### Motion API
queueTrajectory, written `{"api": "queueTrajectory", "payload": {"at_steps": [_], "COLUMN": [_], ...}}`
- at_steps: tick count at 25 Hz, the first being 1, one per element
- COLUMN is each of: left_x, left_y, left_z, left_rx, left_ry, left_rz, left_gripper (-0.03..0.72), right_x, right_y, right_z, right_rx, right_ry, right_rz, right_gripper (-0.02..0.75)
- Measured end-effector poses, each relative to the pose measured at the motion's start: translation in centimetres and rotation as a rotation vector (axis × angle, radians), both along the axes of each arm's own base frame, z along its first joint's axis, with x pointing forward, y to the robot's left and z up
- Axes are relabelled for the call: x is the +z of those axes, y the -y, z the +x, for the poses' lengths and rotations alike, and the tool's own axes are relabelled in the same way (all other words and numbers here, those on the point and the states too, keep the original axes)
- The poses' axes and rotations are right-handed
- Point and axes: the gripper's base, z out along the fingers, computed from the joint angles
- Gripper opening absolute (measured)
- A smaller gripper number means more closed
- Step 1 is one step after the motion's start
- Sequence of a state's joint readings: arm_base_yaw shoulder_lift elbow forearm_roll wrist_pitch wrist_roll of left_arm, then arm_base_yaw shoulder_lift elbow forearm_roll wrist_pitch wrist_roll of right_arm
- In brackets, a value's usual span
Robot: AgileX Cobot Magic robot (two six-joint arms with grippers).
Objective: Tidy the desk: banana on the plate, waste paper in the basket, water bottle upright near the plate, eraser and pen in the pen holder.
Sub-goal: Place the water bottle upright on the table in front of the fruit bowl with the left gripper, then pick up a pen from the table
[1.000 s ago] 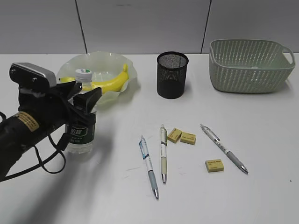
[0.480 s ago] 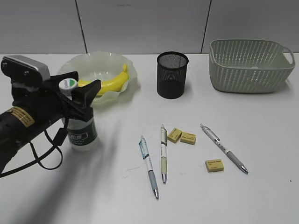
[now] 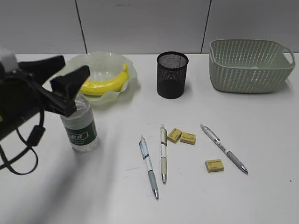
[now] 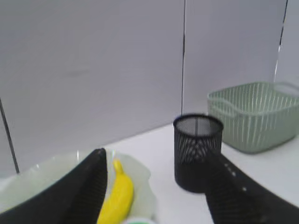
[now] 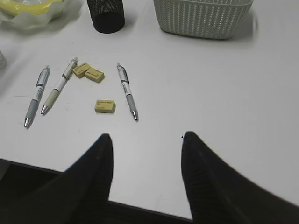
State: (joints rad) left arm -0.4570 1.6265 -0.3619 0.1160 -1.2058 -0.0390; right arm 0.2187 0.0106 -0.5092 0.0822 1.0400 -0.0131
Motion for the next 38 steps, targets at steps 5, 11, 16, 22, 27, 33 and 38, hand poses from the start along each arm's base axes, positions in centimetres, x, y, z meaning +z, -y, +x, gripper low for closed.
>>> {"api": "queueTrajectory", "payload": {"at_steps": [5, 11, 16, 22, 27, 33, 38], "left_x": [5.3, 12.0, 12.7, 12.2, 10.7, 10.7, 10.7], "left_y": [-1.5, -5.8, -10.0, -12.9, -13.8, -13.9, -13.8], "left_z": [-2.3, -9.0, -16.7, -21.6, -23.2, -23.5, -23.7], "left_rx": [0.039, 0.13, 0.216, 0.263, 0.259, 0.262, 0.406], "left_ry": [-0.096, -0.467, -0.676, -0.526, -0.463, -0.442, -0.45], "left_rz": [0.098, 0.284, 0.256, 0.165, 0.127, 0.118, 0.088], "left_gripper": [0.485, 0.415, 0.391, 0.389, 0.372, 0.355, 0.351], "right_x": [0.0, 0.0, 0.0, 0.0, 0.1, 1.8, 0.3], "right_y": [0.0, 0.0, 0.0, 0.0, 0.0, -1.0, -3.0], "right_z": [0.0, 0.0, 0.0, 0.0, 0.0, 2.1, 11.4], "right_rx": [0.0, 0.0, 0.0, 0.0, 0.001, 0.05, 0.033], "right_ry": [0.0, 0.0, 0.0, 0.0, 0.006, 0.037, -0.309], "right_rz": [0.0, 0.0, 0.0, 0.0, 0.004, 0.043, -0.027], "right_gripper": [0.383, 0.383, 0.382, 0.382, 0.382, 0.382, 0.382]}}
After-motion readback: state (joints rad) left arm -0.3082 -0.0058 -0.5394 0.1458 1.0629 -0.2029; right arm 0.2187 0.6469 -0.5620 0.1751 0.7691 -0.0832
